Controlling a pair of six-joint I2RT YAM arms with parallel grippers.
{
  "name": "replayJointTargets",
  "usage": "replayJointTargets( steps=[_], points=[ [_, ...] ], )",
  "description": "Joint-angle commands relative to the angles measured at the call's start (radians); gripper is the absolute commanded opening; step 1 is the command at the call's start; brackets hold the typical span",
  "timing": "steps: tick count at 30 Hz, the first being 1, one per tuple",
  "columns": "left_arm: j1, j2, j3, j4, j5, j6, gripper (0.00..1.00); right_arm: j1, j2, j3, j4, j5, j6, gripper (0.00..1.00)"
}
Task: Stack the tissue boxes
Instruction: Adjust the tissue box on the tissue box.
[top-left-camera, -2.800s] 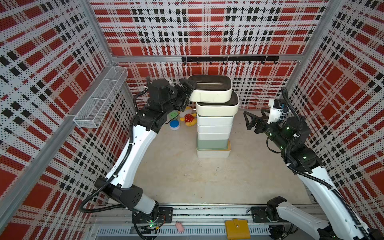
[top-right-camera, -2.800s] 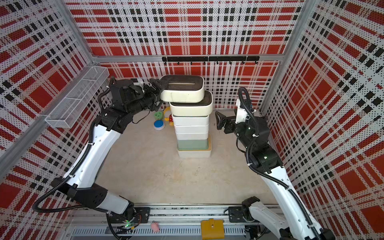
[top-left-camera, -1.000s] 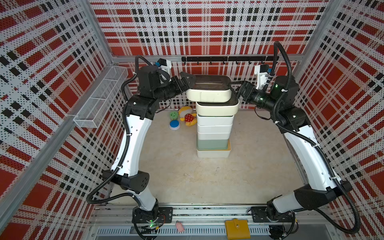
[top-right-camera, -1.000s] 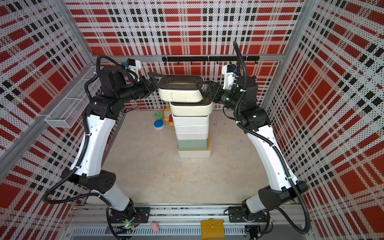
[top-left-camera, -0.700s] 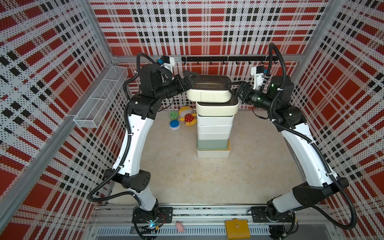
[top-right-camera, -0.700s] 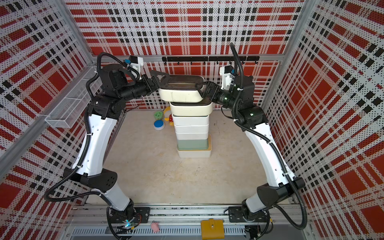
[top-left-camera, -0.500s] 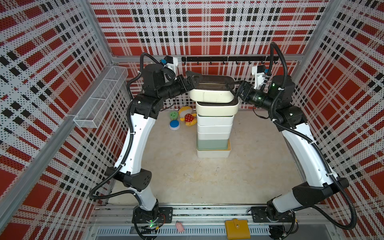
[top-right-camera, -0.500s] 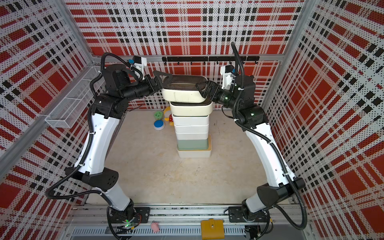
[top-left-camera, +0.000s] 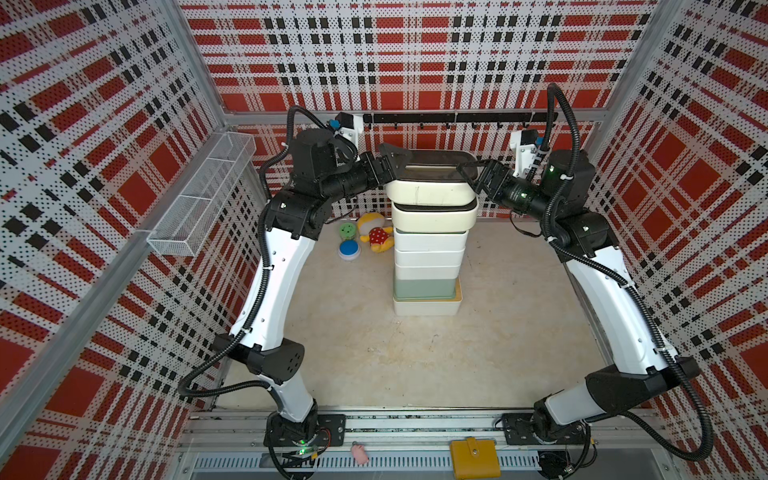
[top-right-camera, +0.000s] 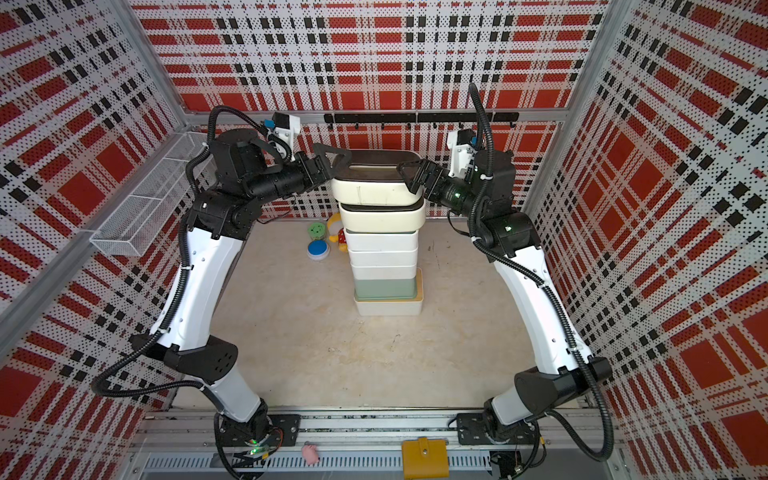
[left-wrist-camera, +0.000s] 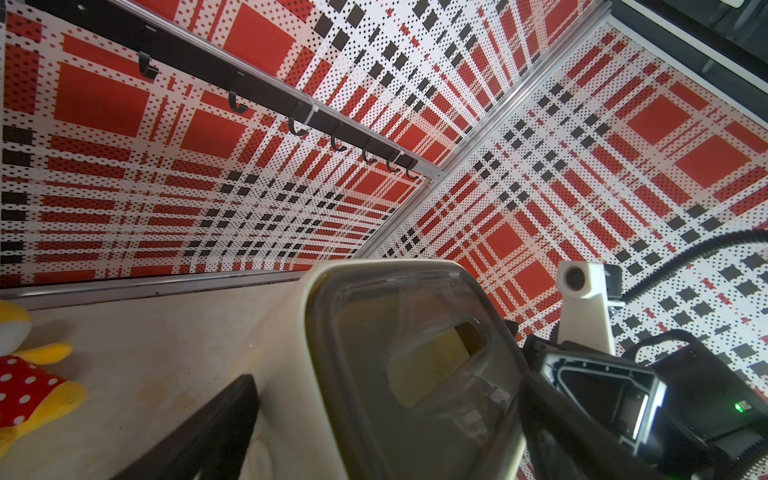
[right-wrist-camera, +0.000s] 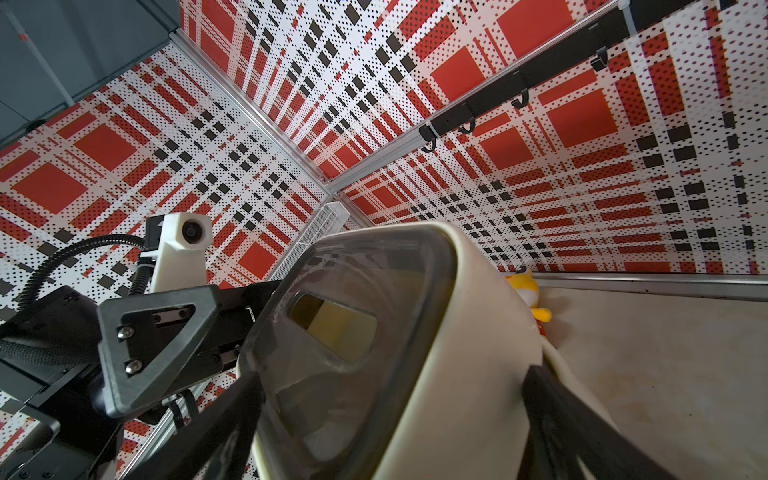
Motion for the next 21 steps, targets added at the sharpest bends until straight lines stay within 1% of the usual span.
replayJointTargets(
  steps=[1, 5, 10, 21],
  points=[
    [-0.031, -0.035, 0.009, 0.028, 0.031, 0.012, 0.99, 0.006, -0.04, -0.028, 0.068, -0.024, 0.003, 1.0],
    [-0.041, -0.046, -0.005, 0.028, 0.023, 0.012, 0.99, 0.006, -0.055, -0.056, 0.084, -0.034, 0.021, 1.0],
    [-0.055, -0.05, -0.004, 0.029, 0.023, 0.011, 0.99, 0.006, -0.076, -0.073, 0.084, -0.016, 0.018, 1.0],
    [-0.064, -0.053, -0.017, 0.023, 0.01, 0.009, 0.99, 0.006, -0.086, -0.075, 0.073, -0.003, 0.024, 1.0]
  ],
)
